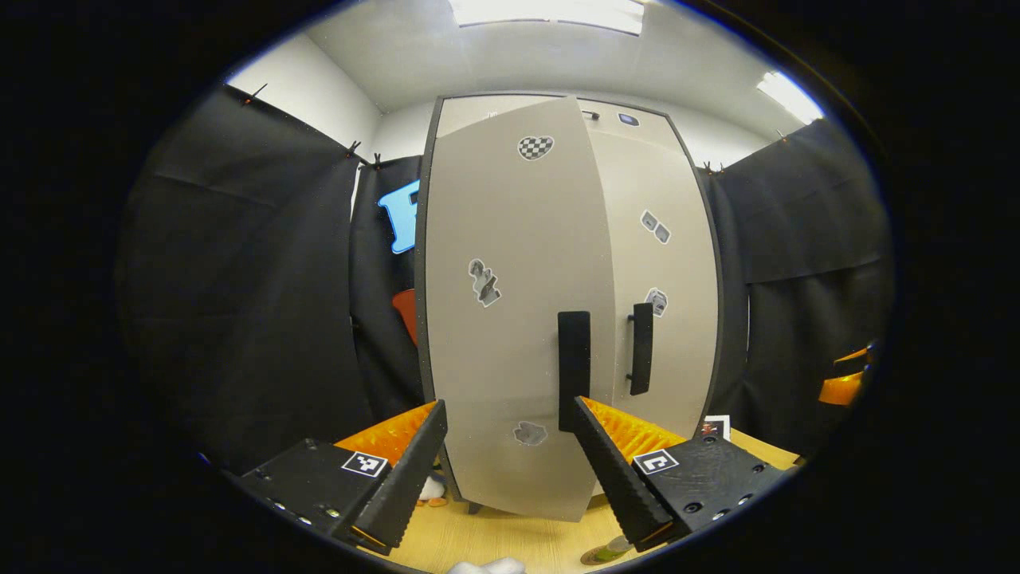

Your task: Grasp the bottle in the cabinet with the left hand and place it on the coaster, then close the right door with the right hand and the left door with the left hand.

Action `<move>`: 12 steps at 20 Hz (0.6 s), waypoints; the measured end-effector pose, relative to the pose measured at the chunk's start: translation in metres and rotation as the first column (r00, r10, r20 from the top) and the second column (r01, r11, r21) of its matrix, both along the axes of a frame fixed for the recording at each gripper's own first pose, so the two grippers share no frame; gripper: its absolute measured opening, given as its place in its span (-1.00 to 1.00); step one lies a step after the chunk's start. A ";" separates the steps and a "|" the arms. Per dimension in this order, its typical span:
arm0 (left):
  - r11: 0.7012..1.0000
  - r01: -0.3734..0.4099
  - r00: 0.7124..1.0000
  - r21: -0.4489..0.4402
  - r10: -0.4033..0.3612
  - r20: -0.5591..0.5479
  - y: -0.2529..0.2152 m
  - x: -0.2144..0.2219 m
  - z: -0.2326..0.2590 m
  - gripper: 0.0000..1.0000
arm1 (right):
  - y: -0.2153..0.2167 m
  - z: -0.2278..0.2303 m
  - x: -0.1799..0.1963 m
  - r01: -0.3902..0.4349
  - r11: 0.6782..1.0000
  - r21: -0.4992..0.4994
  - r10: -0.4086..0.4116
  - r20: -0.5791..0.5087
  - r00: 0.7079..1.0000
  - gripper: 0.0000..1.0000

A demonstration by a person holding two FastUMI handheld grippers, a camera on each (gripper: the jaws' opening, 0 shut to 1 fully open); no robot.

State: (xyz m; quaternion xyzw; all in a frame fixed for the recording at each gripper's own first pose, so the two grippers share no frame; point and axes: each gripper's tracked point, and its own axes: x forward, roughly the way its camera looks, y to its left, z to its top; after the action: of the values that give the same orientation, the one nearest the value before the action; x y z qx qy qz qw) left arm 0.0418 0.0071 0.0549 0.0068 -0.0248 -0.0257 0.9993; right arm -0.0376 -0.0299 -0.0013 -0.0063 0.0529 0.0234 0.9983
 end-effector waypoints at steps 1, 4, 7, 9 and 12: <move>1.000 -0.002 1.000 -0.002 0.002 -0.004 0.000 -0.009 -0.003 0.92 | 0.003 0.000 0.000 -0.002 1.000 0.002 0.002 0.004 1.000 0.62; 0.999 -0.033 0.998 0.004 0.033 -0.048 0.007 -0.038 -0.022 0.92 | 0.014 -0.003 0.002 -0.007 1.000 0.012 0.007 0.006 1.000 0.62; 0.998 -0.057 0.995 -0.009 0.056 -0.086 0.014 -0.060 -0.043 0.90 | 0.021 0.000 0.000 -0.002 1.000 0.014 0.002 0.028 1.000 0.62; 0.998 -0.058 0.993 -0.018 0.056 -0.106 0.015 -0.067 -0.053 0.92 | 0.028 0.000 0.002 0.001 1.000 0.015 -0.002 0.038 0.999 0.62; 0.998 -0.055 0.993 -0.025 0.052 -0.108 0.018 -0.072 -0.056 0.92 | 0.037 0.002 0.002 -0.006 1.000 0.017 0.005 0.048 0.999 0.62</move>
State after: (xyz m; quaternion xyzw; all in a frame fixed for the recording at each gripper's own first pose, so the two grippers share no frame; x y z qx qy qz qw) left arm -0.0301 0.0247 -0.0015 -0.0079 0.0288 0.0008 0.9996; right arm -0.0358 0.0073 0.0005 0.0013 0.0286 0.0266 0.9992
